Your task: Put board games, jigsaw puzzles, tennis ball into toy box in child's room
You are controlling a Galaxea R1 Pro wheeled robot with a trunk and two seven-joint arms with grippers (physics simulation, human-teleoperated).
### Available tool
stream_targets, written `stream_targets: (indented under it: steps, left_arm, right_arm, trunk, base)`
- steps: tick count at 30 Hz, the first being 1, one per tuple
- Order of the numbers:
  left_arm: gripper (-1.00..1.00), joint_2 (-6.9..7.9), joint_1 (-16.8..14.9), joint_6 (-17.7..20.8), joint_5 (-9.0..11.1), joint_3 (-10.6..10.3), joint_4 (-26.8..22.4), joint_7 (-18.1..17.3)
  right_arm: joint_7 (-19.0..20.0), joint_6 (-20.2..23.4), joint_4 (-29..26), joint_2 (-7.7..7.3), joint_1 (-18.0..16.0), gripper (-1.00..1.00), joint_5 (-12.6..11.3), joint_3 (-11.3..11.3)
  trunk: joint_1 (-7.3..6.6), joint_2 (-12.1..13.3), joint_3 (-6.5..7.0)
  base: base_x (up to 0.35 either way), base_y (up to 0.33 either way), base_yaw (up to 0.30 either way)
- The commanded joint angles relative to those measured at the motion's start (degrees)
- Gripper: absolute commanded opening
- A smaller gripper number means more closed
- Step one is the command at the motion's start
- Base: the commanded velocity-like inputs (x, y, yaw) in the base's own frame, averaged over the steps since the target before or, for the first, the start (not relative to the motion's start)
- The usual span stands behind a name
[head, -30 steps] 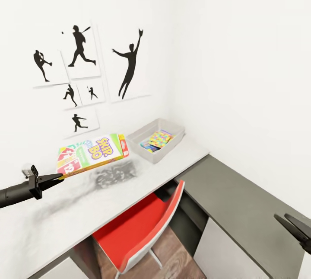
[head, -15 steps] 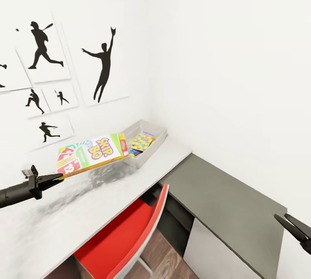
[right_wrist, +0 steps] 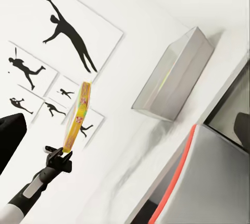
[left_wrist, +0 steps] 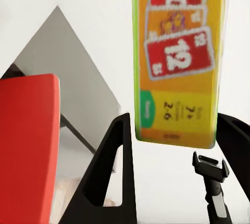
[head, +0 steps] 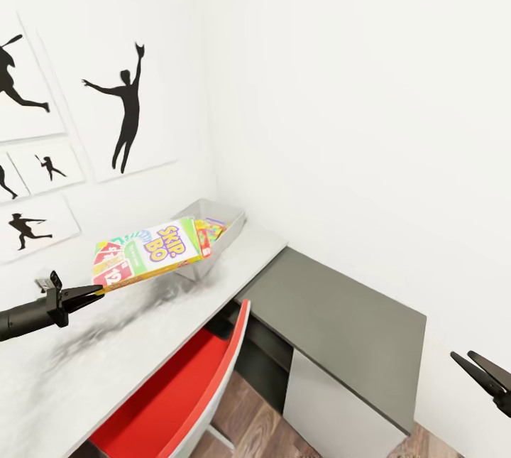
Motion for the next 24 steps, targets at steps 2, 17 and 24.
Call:
stream_targets:
  steps: [2,17,24]
  left_arm:
    - [-1.00,0.01,-0.05,0.59,0.36,0.01,-0.01,-0.11]
    - [-1.00,0.01,0.00,-0.28,0.37,0.01,-0.01,-0.12]
    - [-1.00,0.01,0.04,-0.69,0.31,0.01,-0.01,-1.45]
  right_arm:
    - [-0.02,0.38,-0.03,-0.02,-0.01,1.00,-0.18,0.00]
    - [0.05,0.38,-0.03,-0.04,-0.01,1.00,-0.18,-0.04]
    - [0.11,0.38,-0.03,-0.04,-0.01,1.00,-0.18,-0.08]
  trunk:
    - [0.03,-0.12,-0.11]
    - [0.03,-0.12,-0.11]
    - [0.03,-0.12,-0.11]
  base:
    - [-0.001,0.000,-0.281]
    - [0.091,0.000,-0.281]
    - [0.173,0.000,-0.281]
